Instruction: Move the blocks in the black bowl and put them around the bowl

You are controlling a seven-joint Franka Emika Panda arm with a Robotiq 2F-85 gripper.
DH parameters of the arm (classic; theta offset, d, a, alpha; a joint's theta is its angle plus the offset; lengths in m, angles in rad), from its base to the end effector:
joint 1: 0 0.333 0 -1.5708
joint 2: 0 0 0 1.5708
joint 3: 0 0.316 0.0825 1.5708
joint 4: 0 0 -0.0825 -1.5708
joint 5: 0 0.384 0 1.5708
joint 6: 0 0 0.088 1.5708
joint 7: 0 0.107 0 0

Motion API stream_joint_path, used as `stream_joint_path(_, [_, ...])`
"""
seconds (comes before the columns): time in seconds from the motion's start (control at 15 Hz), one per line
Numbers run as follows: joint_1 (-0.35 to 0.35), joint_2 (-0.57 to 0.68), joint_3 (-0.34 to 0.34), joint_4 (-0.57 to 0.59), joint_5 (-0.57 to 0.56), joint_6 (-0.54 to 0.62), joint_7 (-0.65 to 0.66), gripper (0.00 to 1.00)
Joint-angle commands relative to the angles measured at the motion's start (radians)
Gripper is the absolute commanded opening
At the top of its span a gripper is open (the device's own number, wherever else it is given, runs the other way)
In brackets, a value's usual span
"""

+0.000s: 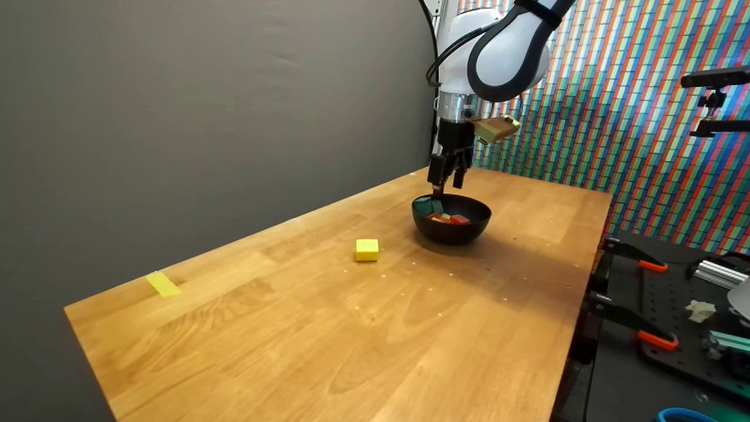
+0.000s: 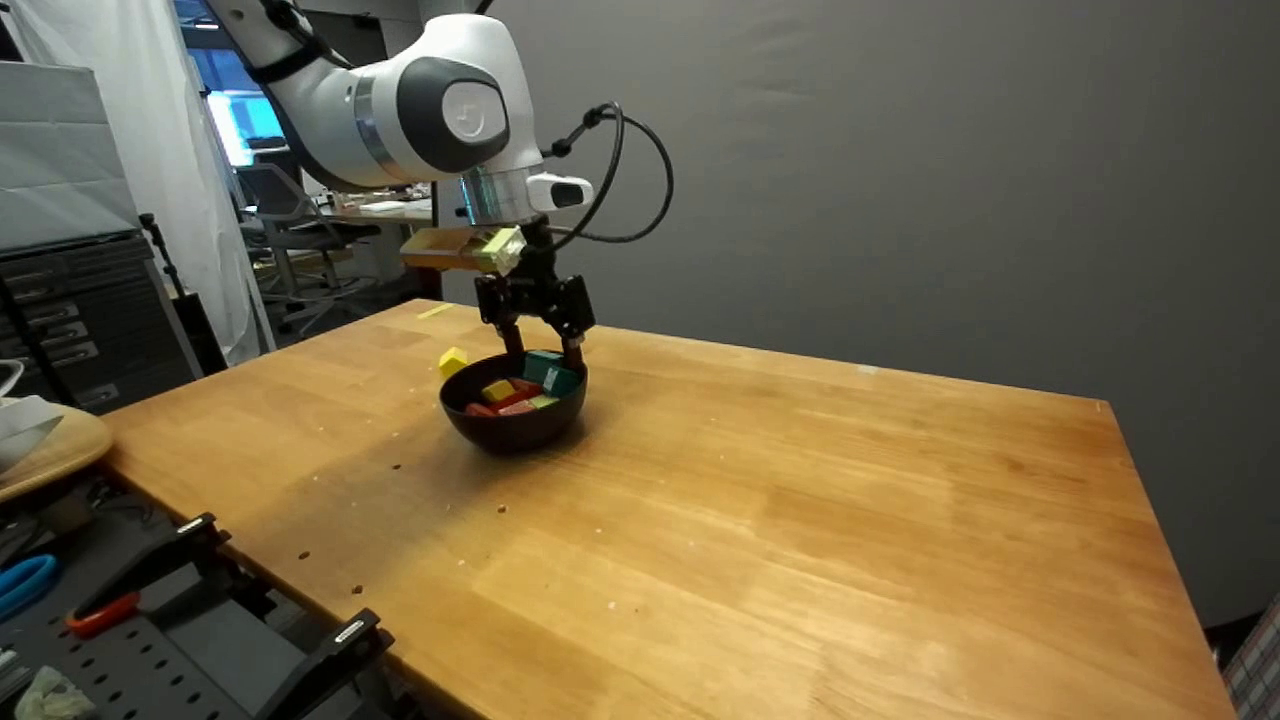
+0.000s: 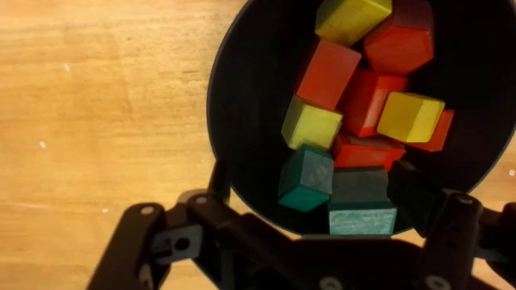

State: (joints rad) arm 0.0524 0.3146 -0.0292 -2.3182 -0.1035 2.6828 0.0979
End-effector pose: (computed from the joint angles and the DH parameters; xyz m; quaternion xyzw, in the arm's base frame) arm 0.5282 0.0152 0.2103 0.9992 0.0093 0.0265 0.0270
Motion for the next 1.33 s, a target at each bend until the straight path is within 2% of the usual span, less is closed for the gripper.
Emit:
stream_joint_path(0.0, [-0.068, -0.012, 0.082, -0.009, 0.185, -0.045, -0.086, 1.00])
stream_joint_path(0.2, [-0.076, -0.017, 0.098, -0.026, 0.262, -0.046, -0.091, 1.00])
stream_joint_path(0.6, [-0.046, 0.004, 0.068, -0.074, 0.209, 0.009, -0.073, 1.00])
stream_joint_path(0.73, [-0.038, 0.032, 0.058, -0.072, 0.182, 0.043, -0.066, 0.93])
stream_joint_path(0.87, [-0.035, 0.059, 0.049, -0.066, 0.158, 0.076, -0.062, 0.91])
stream_joint_path(1.0, [-0.036, 0.078, 0.045, -0.064, 0.146, 0.100, -0.061, 0.81])
stream_joint_path(1.07, [-0.038, 0.087, 0.046, -0.063, 0.145, 0.111, -0.062, 0.69])
stream_joint_path(1.2, [-0.043, 0.098, 0.054, -0.061, 0.155, 0.124, -0.064, 0.66])
stream_joint_path(1.27, [-0.045, 0.102, 0.058, -0.059, 0.161, 0.128, -0.065, 0.59])
